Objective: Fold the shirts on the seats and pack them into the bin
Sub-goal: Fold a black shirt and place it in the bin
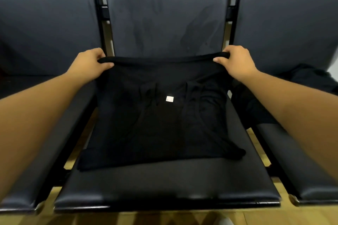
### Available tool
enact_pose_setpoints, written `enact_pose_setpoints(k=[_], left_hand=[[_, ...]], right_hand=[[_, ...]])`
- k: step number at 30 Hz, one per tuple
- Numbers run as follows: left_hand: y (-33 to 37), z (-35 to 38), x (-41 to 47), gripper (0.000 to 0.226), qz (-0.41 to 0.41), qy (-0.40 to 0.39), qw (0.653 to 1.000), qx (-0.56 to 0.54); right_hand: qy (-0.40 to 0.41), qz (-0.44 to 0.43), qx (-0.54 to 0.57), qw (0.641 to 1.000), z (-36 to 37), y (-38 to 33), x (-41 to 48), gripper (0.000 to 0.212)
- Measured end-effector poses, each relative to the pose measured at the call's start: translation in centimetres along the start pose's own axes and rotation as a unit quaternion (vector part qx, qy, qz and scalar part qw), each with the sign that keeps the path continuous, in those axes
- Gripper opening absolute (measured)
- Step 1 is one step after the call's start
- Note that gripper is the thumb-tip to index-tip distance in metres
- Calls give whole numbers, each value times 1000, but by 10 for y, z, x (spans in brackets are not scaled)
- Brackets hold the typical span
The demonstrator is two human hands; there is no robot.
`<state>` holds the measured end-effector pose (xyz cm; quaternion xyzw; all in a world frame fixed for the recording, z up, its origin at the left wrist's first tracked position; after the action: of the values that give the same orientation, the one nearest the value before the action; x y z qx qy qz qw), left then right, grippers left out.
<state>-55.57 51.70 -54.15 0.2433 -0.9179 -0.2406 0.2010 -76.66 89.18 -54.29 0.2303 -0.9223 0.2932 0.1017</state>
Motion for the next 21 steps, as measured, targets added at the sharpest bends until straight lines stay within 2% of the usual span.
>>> enact_pose_setpoints(k=[4, 7, 10, 13, 15, 18, 21], left_hand=[[4, -19, -49, 26, 54, -45, 998, 0], [2, -27, -92, 30, 111, -88, 990, 23], [-8, -27, -135, 37, 155, -162, 970, 93], [-32, -12, -174, 35, 135, -236, 947, 170], [-50, -4, -193, 28, 110, -249, 944, 185], [-60, 0, -205, 31, 101, -246, 949, 170], [-57, -7, -202, 25, 97, -193, 967, 132]], right_hand=[[6, -21, 32, 999, -19, -3, -58, 25], [-18, -49, 21, 998, -18, 7, -113, 20], [-93, -83, -50, 991, -6, 23, -162, 25], [-168, -85, -137, 973, 8, 37, -199, 28], [-192, -72, -168, 964, 12, 39, -213, 22], [-197, -59, -191, 960, 15, 37, -218, 21], [-177, -39, -204, 962, 11, 34, -212, 22]])
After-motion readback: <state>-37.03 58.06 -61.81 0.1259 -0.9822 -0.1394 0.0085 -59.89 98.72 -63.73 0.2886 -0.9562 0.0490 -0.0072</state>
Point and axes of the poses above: each hand's wrist, its own x-axis towards the middle knuckle, its own z-axis out of the palm, y = z × x, the point moved 3 cm from there along x, towards the middle knuckle, and after that the axes turned 4 degrees about -x, right-handed, at the moved point
